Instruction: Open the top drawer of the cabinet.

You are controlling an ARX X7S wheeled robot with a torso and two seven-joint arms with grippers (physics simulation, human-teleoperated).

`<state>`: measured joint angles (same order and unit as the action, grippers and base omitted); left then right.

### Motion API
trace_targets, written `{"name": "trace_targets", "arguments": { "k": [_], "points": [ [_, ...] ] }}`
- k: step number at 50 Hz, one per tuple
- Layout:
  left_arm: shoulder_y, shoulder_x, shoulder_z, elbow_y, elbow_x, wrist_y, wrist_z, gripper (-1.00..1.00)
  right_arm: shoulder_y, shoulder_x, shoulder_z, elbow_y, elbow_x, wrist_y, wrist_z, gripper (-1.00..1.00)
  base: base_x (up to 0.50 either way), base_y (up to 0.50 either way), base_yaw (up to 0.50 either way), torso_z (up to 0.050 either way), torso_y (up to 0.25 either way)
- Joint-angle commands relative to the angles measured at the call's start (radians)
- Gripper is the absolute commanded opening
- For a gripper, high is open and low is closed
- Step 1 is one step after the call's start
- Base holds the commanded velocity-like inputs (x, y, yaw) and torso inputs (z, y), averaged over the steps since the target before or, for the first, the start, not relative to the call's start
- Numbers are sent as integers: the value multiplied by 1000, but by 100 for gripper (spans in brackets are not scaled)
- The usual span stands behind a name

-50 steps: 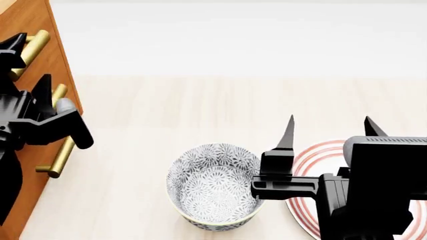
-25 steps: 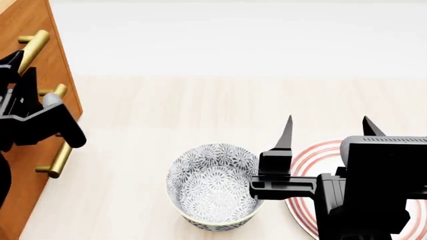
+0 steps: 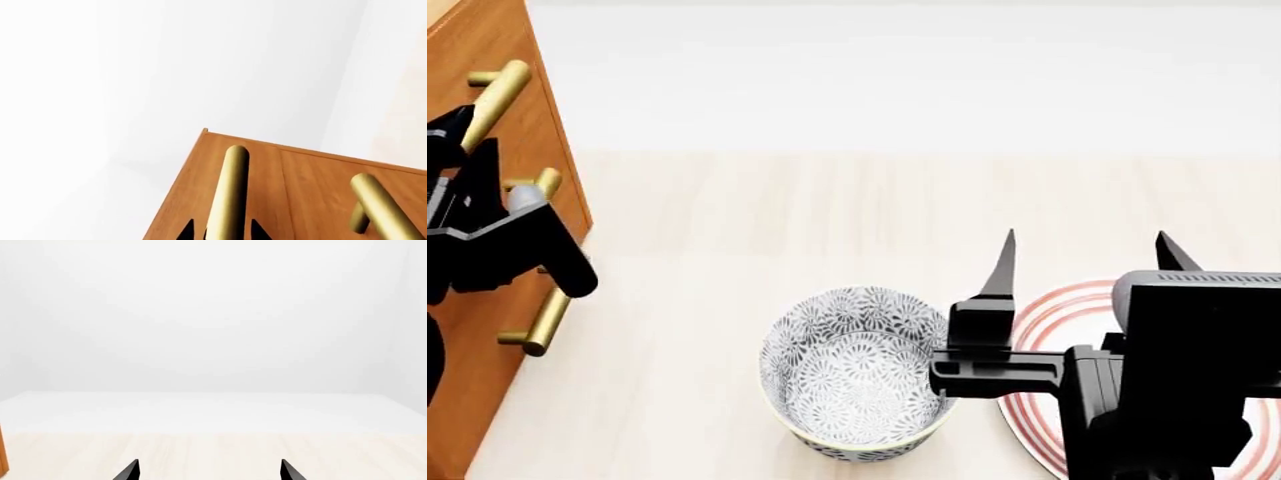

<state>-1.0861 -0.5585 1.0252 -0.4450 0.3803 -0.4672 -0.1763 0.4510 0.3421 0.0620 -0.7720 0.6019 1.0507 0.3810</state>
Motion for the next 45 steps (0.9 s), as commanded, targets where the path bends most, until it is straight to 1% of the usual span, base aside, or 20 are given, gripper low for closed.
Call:
{"name": "trace_targets", "arguments": {
  "k": [1, 12, 30, 45],
  "points": [
    [-30, 43, -31, 30, 136, -3, 3, -100, -3, -12, 19, 0, -13, -13, -13, 100, 0, 0, 0, 0, 0],
    [-34, 80, -9, 44, 147, 0, 15, -100, -1, -8, 23, -5, -3, -8, -8, 100, 6, 0, -4, 0, 1],
    [-96, 184, 13, -31, 144, 11, 38, -100, -1, -1, 26, -7, 10, -10, -3, 100, 7, 0, -5, 0, 0],
    [-92, 191, 20, -13, 148, 11, 44, -100, -4, 4, 17, 2, 11, -22, -2, 100, 10, 0, -6, 0, 0]
  ]
}}
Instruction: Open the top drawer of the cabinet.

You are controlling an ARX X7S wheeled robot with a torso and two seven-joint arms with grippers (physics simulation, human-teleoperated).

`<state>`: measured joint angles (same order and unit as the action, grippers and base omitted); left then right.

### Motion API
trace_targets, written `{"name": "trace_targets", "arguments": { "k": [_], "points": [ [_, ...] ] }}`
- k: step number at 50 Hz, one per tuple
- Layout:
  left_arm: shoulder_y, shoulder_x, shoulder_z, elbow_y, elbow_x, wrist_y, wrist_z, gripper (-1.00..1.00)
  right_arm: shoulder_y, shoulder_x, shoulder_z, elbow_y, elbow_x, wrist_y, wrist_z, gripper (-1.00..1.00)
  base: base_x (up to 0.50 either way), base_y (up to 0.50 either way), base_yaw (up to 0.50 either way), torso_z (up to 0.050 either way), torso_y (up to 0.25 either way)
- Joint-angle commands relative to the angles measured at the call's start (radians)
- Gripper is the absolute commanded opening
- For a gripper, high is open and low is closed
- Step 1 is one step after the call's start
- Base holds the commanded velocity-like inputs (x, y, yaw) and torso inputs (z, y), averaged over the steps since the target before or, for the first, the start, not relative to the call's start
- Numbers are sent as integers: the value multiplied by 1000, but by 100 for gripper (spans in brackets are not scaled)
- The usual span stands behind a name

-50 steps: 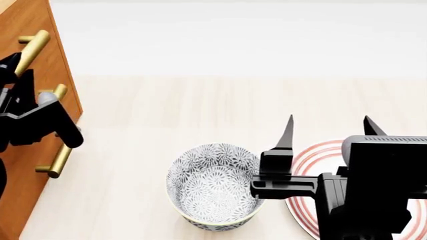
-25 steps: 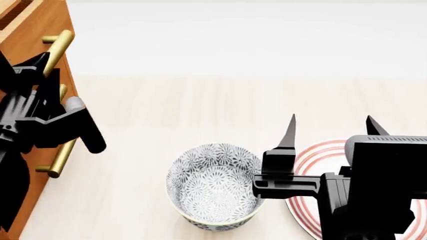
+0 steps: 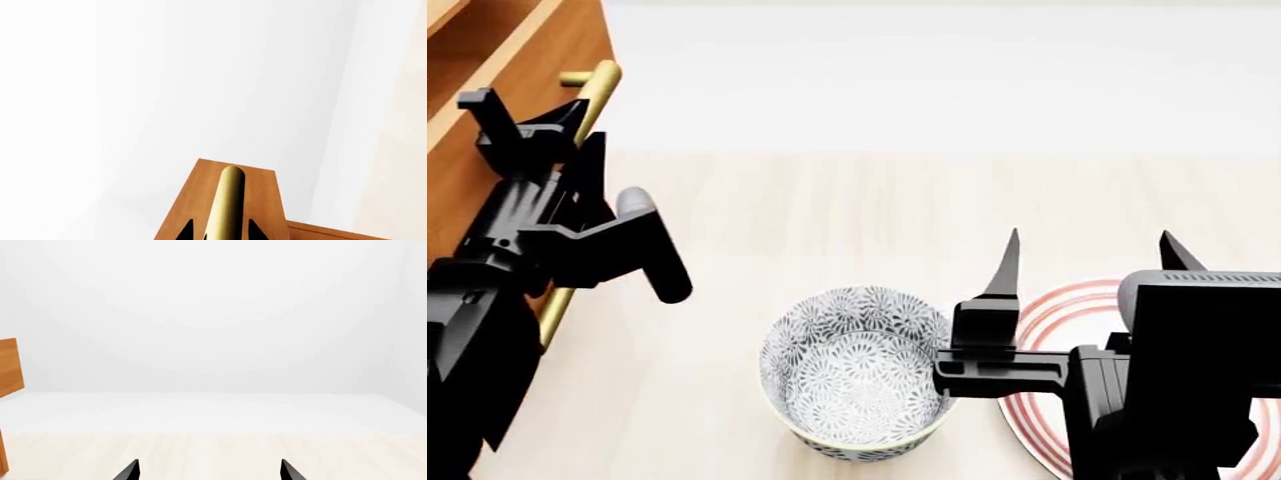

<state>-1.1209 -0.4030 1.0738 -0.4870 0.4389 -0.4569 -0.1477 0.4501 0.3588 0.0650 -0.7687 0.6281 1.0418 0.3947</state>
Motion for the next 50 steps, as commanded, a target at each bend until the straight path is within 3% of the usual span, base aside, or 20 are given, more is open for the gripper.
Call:
{"name": "trace_targets", "arguments": {
  "k": [1, 4, 5, 20, 36, 50],
  "points": [
    [-56, 34, -28, 38, 91, -3, 17, -100, -3, -12, 15, -3, -14, -12, -15, 100, 20, 0, -7, 0, 0],
    [-54, 34, -30, 39, 96, -7, 5, -100, 0, -11, 20, -6, -8, -7, -13, 100, 9, 0, -7, 0, 0],
    [-60, 40, -31, 21, 93, -14, 11, 100, -3, -11, 20, -5, -9, -11, -14, 100, 0, -3, -6, 0, 0],
    [-44, 33, -19, 38, 102, -2, 1, 100, -3, -8, 21, -3, -1, -14, -8, 100, 0, 0, 0, 0, 0],
    [2, 80, 44, 40, 130, 8, 6, 100, 3, -2, 48, -20, 27, -1, 3, 100, 0, 0, 0, 0, 0],
    [12, 71, 33, 187, 130, -37, 58, 100, 0, 3, 52, -24, 37, -5, 8, 100, 0, 0, 0, 0, 0]
  ]
}}
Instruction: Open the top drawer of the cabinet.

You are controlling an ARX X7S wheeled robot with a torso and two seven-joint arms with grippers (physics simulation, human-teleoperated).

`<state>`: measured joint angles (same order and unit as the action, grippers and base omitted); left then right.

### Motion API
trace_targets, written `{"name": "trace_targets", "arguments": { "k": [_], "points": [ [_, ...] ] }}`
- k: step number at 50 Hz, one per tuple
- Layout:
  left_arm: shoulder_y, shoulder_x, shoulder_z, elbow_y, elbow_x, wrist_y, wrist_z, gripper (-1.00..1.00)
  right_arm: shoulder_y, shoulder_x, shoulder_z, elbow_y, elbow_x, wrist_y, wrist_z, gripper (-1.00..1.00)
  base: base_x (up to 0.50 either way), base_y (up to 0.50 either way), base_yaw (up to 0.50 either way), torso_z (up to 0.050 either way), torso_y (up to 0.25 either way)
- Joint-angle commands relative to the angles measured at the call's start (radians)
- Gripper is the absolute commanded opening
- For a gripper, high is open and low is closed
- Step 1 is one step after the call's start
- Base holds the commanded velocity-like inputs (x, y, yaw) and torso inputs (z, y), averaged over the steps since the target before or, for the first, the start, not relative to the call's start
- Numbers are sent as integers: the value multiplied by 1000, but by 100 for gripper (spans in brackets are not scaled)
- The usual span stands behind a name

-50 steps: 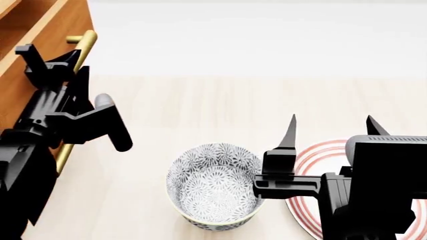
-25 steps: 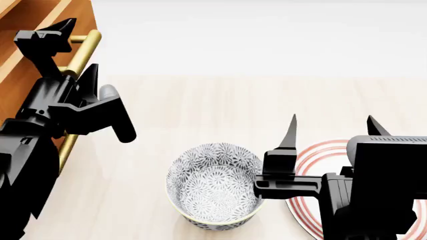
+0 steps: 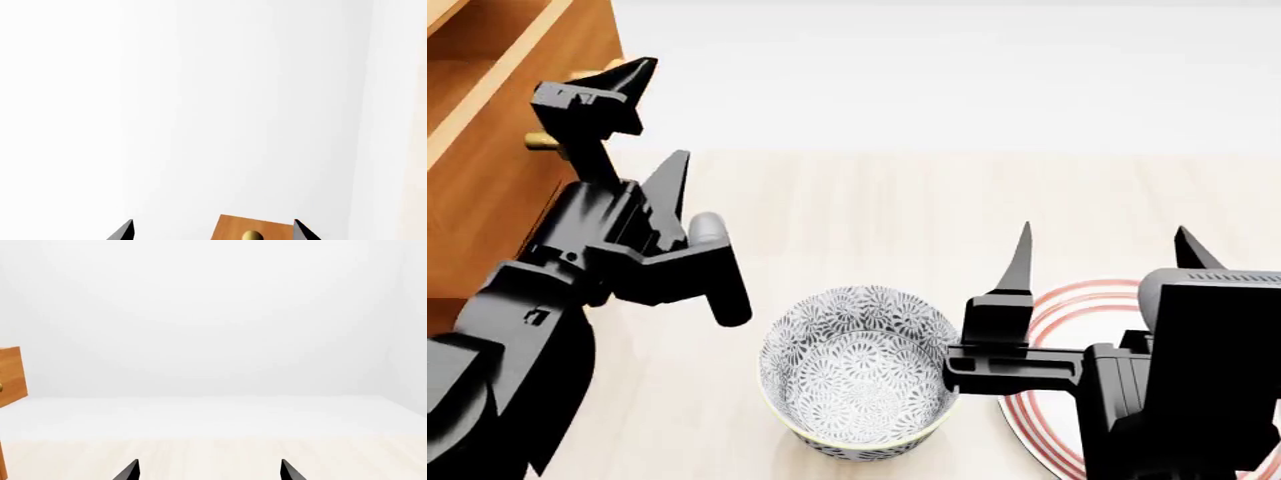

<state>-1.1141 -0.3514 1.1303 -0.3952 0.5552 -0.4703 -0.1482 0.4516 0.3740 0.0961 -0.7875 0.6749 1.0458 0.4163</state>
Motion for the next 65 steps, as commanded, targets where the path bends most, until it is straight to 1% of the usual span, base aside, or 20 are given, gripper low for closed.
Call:
{"name": "trace_targets", "arguments": {
  "k": [1, 7, 11, 16, 25, 28, 35, 36, 39, 40, 43, 45, 46, 48, 49, 53, 54, 56, 59, 65],
  "points": [
    [-7, 27, -34, 102, 3, -24, 68, 100, 2, -12, 20, -5, -8, -5, -12, 100, 0, 0, 0, 0, 0],
    [-99, 65, -94, 182, -59, -77, 189, 100, 0, -9, 23, -1, -5, -9, -12, 100, 0, 0, 0, 0, 0],
    [-197, 123, -199, 275, -162, -228, 365, 100, -10, -8, 28, 3, -8, -22, -15, 100, 0, 0, 0, 0, 0],
    [-290, 158, -247, 308, -214, -312, 471, 100, -7, -6, 37, -3, 3, -15, -11, 100, 0, 0, 0, 0, 0],
    [-468, 202, -261, 266, -234, -379, 581, 100, -15, -1, 49, -2, 11, -19, -8, 100, 0, 0, 0, 0, 0],
    [-534, 244, -334, 238, -312, -468, 670, 100, -16, 1, 55, -7, 16, -15, -5, 100, 0, 0, 0, 0, 0],
    [-704, 314, -435, 47, -391, -536, 724, 100, -21, 4, 53, 1, 13, -24, -5, 100, 0, 0, 0, 0, 0],
    [-730, 328, -463, 23, -420, -579, 750, 100, -21, 5, 54, 0, 14, -24, -4, 100, 0, 0, 0, 0, 0],
    [-815, 347, -476, -110, -490, -578, 723, 100, -25, 6, 55, 1, 14, -28, -5, 100, 0, 0, 0, 0, 0],
    [-878, 350, -460, -207, -562, -554, 698, 100, -27, 6, 54, 3, 13, -32, -6, 100, 0, 0, 0, 0, 0],
    [-1039, 351, -325, -444, -837, -475, 602, 100, -27, 7, 51, 7, 12, -34, -6, 100, 0, 0, 0, 0, 0],
    [-1059, 350, -274, -478, -904, -448, 579, 100, -27, 7, 51, 7, 13, -34, -6, 100, 0, 0, 0, 0, 0],
    [-1165, 351, -195, -601, -1054, -473, 567, 100, -31, 8, 49, 17, 7, -41, -8, 100, 0, 0, 0, 0, 0],
    [-1230, 351, -30, -689, -1334, -441, 524, 100, -29, 9, 49, 17, 9, -39, -6, 100, 0, 0, 0, 0, 0],
    [-1241, 351, 6, -706, -1385, -432, 506, 100, -30, 9, 48, 17, 7, -41, -6, 100, 0, 0, 0, 0, 0],
    [-1242, 351, -33, -719, -1387, -479, 493, 100, -29, 11, 49, 16, 10, -40, -4, 100, 0, 0, 0, 0, 0],
    [-1242, 351, -44, -747, -1415, -567, 476, 100, -31, 12, 47, 23, 3, -47, -5, 100, 0, 0, 0, 0, 0],
    [-1242, 351, -33, -755, -1412, -546, 491, 100, -30, 13, 43, 27, 0, -50, -4, 100, 0, 0, 0, 0, 0],
    [-1242, 351, -39, -781, -1419, -586, 482, 100, -27, 15, 40, 31, -1, -48, -2, 100, 0, 0, 0, 0, 0],
    [-1242, 351, -44, -833, -1486, -598, 420, 100, -29, 18, 33, 32, -6, -52, 1, 100, 0, 0, 0, 0, 0]
  ]
}}
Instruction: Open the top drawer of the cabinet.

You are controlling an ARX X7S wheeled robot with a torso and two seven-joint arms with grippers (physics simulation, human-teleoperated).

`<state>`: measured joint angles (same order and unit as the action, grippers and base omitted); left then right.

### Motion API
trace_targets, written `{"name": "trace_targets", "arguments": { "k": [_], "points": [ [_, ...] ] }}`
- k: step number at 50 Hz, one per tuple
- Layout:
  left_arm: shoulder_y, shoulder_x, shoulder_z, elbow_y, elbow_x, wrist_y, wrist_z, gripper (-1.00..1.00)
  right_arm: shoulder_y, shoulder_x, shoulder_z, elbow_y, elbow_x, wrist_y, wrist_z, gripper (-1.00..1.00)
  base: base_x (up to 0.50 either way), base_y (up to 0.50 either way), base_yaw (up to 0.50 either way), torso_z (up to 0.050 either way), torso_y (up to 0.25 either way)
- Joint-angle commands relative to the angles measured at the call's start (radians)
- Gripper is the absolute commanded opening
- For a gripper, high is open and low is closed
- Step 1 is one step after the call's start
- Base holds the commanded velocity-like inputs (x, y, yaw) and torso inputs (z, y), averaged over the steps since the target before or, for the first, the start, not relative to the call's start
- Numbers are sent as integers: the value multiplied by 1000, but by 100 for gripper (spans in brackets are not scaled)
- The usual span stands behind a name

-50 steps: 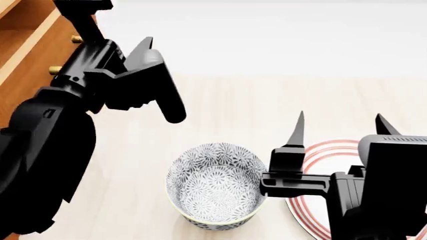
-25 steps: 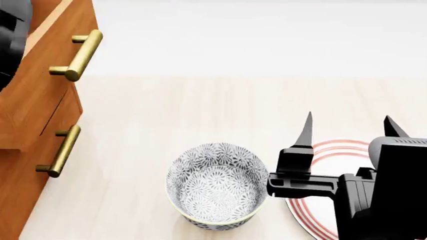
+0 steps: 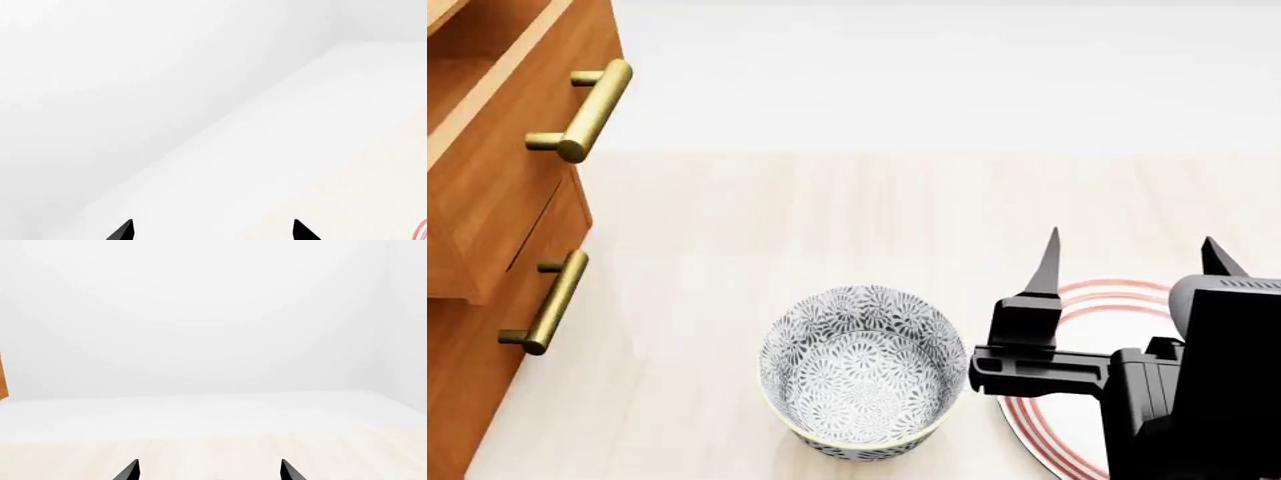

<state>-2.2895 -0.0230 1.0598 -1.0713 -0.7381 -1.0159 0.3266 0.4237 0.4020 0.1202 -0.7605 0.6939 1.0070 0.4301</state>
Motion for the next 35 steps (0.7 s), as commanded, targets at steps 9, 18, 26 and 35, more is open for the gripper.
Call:
{"name": "trace_targets", "arguments": {
  "k": [9, 18, 26, 35],
  "points": [
    [-66, 23, -28, -212, -201, -43, -143, 100, -1, -6, 6, 9, -23, -16, -11, 100, 0, 0, 0, 0, 0],
    [-47, 23, -211, -237, -73, -58, -284, 100, -5, -3, -2, 15, -27, -24, -12, 100, 0, 0, 0, 0, 0],
    [-36, 23, -312, -237, 26, -48, -330, 100, -3, -1, -4, 17, -23, -24, -10, 100, 0, 0, 0, 0, 0],
    [11, 23, -486, -237, 172, -88, -337, 100, -2, 3, -1, 16, -18, -24, -7, 100, 0, 0, 0, 0, 0]
  ]
}}
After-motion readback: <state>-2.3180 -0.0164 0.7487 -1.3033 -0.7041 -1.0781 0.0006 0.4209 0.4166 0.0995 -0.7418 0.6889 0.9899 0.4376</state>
